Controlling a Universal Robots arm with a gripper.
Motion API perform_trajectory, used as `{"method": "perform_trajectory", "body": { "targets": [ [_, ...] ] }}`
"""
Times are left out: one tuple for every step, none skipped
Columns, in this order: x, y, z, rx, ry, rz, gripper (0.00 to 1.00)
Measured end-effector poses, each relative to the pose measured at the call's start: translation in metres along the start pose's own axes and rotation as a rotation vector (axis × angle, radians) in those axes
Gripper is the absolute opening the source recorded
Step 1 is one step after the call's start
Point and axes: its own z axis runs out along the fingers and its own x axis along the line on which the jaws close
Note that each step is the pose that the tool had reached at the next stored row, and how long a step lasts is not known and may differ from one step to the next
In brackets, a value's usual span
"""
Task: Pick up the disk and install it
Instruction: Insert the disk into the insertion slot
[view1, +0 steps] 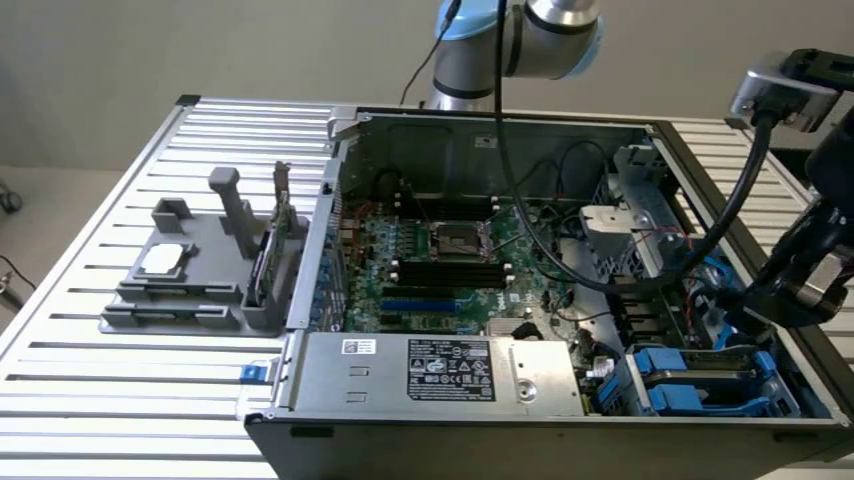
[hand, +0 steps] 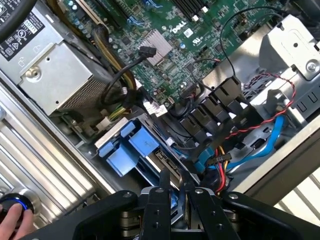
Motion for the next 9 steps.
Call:
{"method": "perform_trajectory", "body": {
  "targets": [
    [0.0,0.0,0.0004,0.0002,-0.0002,0.015,0.22],
    [0.0,0.0,0.0007,0.0004,-0.0003,0.03,0.22],
    [0.0,-0.0001,0.0012,0.0006,-0.0004,0.045,0.22],
    [-0.0001,-0.0001,0.0015,0.0009,-0.0004,0.06,0.22],
    [-0.0001,-0.0001,0.002,0.001,-0.0006,0.076,0.22],
    [-0.0001,-0.0001,0.0024,0.0013,-0.0007,0.092,0.22],
    [-0.0001,-0.0001,0.0028,0.0014,-0.0008,0.107,0.22],
    [-0.0002,-0.0002,0.0033,0.0016,-0.001,0.123,0.22],
    [-0.0002,-0.0002,0.0037,0.0019,-0.001,0.137,0.22]
  ]
}}
